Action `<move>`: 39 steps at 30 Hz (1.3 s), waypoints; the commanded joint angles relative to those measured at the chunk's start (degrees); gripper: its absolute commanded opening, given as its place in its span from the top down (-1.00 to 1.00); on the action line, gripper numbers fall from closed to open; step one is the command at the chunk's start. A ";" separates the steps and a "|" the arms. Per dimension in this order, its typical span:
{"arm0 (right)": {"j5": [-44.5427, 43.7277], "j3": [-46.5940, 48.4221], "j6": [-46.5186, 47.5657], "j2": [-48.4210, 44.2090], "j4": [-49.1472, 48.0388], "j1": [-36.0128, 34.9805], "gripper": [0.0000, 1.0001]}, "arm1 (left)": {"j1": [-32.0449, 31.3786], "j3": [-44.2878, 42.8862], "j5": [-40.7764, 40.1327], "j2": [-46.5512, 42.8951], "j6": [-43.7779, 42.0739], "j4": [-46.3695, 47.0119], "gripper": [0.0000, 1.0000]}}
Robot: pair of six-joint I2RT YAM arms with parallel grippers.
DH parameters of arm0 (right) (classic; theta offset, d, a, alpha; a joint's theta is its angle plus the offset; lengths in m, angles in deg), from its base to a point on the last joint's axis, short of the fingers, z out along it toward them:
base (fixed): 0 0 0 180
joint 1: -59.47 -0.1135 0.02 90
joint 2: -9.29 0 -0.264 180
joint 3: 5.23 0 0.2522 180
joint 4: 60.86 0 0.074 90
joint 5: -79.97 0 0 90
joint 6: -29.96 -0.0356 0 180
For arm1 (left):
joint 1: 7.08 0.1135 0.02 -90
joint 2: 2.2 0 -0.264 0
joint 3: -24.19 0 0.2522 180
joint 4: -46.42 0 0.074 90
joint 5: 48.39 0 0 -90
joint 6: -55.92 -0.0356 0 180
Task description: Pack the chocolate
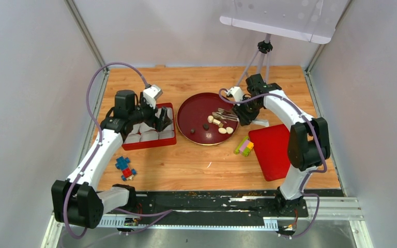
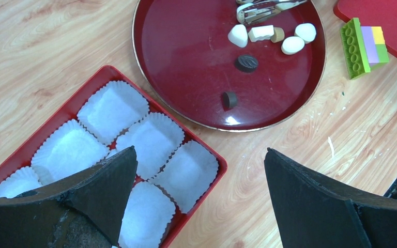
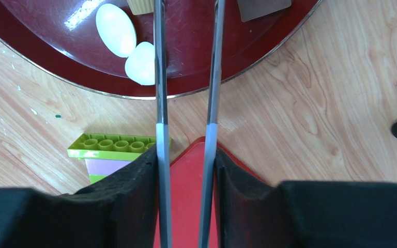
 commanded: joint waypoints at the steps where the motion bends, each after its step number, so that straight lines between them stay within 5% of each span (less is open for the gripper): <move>1: 1.51 2.66 0.71 0.45 -0.57 -0.73 0.43 | 0.53 0.19 1.34 -1.26 1.41 2.20 -1.00; 8: 1.37 7.32 -0.26 -1.64 -0.13 -0.84 0.69 | 0.93 -0.43 -0.92 -2.13 -0.19 -0.53 -1.00; 16: 4.44 14.25 -1.70 -2.56 1.14 -6.06 0.79 | 2.54 -1.01 -25.23 -6.43 1.65 -5.37 -1.00; 20: 5.56 16.81 -3.19 -0.69 -0.27 -10.60 0.79 | 6.24 -0.29 -31.01 -8.53 6.27 -6.42 -1.00; 28: 5.35 24.84 -5.69 6.97 -2.72 -17.34 0.78 | 17.51 4.13 -30.03 -12.51 16.12 -9.20 -1.00; 39: 2.93 32.35 -7.73 17.18 -6.23 -20.32 0.78 | 18.28 3.95 -27.61 -15.54 12.97 -8.94 -1.00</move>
